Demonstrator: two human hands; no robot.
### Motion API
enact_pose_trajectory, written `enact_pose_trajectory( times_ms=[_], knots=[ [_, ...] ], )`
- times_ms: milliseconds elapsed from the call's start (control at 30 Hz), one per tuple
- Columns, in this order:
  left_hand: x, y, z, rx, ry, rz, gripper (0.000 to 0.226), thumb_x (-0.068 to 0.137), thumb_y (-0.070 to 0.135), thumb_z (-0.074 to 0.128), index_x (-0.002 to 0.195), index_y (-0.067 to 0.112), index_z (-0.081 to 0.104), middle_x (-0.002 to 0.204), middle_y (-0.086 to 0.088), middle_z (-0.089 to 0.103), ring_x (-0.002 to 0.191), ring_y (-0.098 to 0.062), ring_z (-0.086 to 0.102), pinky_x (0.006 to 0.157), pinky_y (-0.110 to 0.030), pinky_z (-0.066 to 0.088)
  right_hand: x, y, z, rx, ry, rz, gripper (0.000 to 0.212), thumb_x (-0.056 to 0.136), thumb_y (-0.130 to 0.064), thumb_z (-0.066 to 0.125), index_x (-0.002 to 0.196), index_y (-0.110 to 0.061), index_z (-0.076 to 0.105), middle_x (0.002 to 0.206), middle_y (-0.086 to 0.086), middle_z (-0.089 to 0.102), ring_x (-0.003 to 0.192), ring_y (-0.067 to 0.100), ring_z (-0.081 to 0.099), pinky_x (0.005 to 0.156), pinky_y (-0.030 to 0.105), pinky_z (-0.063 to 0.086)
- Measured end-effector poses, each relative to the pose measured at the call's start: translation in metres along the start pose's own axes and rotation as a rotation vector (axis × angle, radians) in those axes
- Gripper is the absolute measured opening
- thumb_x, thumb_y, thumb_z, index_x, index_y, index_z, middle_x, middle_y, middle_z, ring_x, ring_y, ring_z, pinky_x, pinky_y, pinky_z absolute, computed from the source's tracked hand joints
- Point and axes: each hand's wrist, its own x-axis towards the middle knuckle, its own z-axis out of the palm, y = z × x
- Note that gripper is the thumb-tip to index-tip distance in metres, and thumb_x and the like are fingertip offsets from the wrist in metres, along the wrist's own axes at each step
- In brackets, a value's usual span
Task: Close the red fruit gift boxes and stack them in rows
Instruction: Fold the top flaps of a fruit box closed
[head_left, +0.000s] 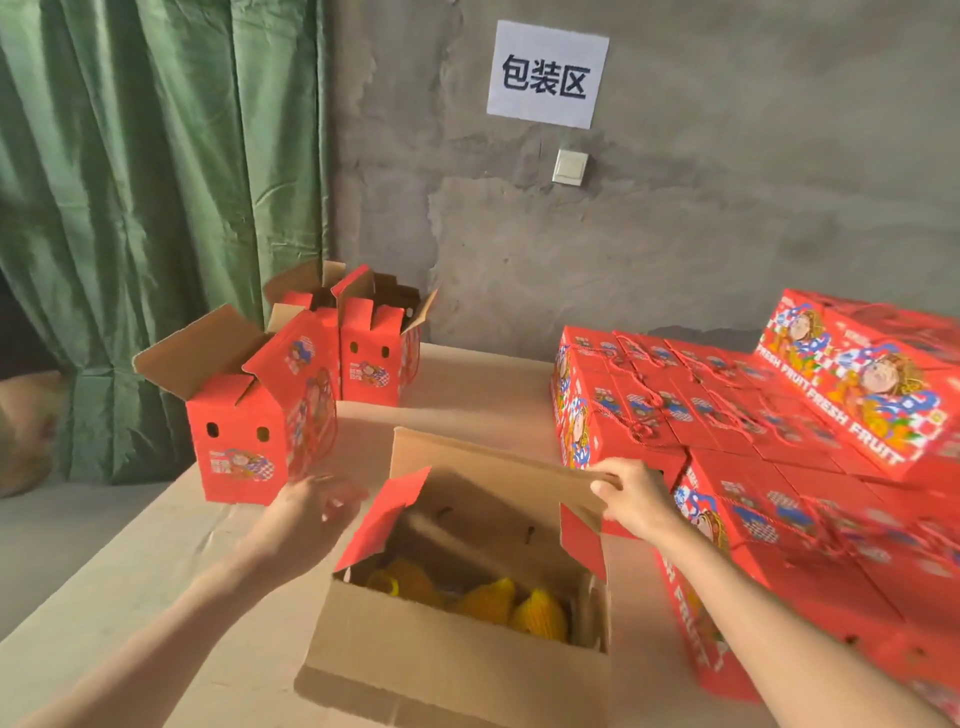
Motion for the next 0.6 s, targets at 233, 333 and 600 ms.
enact_pose_trajectory(
  times_ms=[233, 333, 600],
  knots=[
    [0.016, 0.019, 0.035, -0.126, -0.192, -0.094, 0.032, 0.095, 0.01, 0.052, 0.125, 0.013, 0.059, 0.136, -0.005, 0.049, 0.125, -0.021, 0.047, 0.099, -0.026, 0.041, -0.059, 0.062, 0.006, 0.157, 0.215, -0.069, 0.019, 0.087, 0.002, 0.058, 0.1, -0.012, 0.061, 0.094, -0.01, 0.064, 0.089, 0.007, 0.064, 0.086, 0.021, 0.048],
    [0.013, 0.019, 0.048, -0.249, -0.313, -0.193, 0.043, 0.098, 0.014, 0.045, 0.141, 0.017, 0.041, 0.15, -0.005, 0.027, 0.13, -0.021, 0.037, 0.085, -0.019, 0.047, -0.092, 0.078, 0.023, 0.149, 0.029, -0.257, 0.037, 0.088, -0.006, 0.063, 0.116, -0.028, 0.056, 0.118, -0.013, 0.061, 0.114, 0.0, 0.056, 0.096, 0.009, 0.04],
    [0.006, 0.017, 0.066, -0.511, -0.33, -0.405, 0.038, 0.1, 0.014, 0.041, 0.135, 0.029, 0.046, 0.143, -0.007, 0.038, 0.103, -0.022, 0.056, 0.07, -0.022, 0.052, -0.088, 0.078, 0.038, 0.098, -0.171, -0.391, 0.029, 0.099, -0.016, 0.045, 0.12, -0.025, 0.063, 0.145, -0.021, 0.031, 0.135, -0.009, 0.026, 0.11, 0.01, 0.021]
  ],
)
